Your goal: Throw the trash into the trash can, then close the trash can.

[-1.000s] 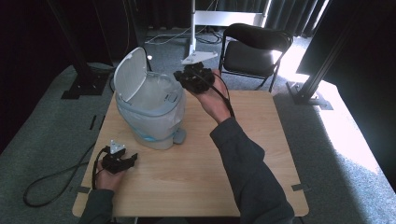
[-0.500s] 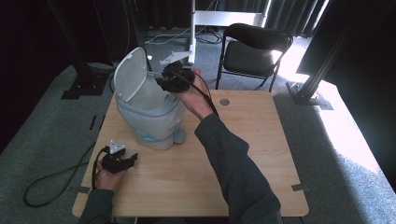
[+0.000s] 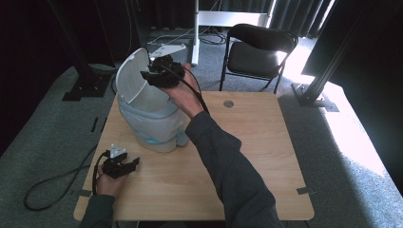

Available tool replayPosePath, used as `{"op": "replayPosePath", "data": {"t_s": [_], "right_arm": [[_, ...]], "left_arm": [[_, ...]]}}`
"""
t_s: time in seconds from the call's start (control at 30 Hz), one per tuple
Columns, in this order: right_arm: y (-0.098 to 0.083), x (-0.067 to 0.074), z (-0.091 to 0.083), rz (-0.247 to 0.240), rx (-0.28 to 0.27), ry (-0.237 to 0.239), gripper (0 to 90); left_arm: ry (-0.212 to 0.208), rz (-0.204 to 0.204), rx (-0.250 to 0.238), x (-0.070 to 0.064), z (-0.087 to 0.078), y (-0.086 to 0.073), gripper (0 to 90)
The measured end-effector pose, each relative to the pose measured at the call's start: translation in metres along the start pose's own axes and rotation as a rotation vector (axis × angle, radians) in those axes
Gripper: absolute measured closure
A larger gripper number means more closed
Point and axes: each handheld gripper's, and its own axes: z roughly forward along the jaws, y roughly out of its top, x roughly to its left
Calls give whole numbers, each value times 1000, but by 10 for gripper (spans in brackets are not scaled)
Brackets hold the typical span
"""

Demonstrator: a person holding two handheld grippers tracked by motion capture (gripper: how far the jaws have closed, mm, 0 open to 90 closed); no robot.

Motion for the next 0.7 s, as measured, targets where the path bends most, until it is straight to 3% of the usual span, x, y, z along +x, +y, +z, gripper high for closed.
{"op": "replayPosePath", "data": {"t_s": [0.13,0.23,0.43,0.7], "right_arm": [[9,3,0,25,-41,14,651],[16,6,2,14,-58,13,687],[27,9,5,3,-84,15,863],[41,17,16,6,-102,18,885]], "left_arm": [[1,5,0,0,0,0,397],[-3,0,-2,0,0,0,394],[-7,-1,-2,0,0,0,394],[-7,0,-3,0,1,1,393]]}}
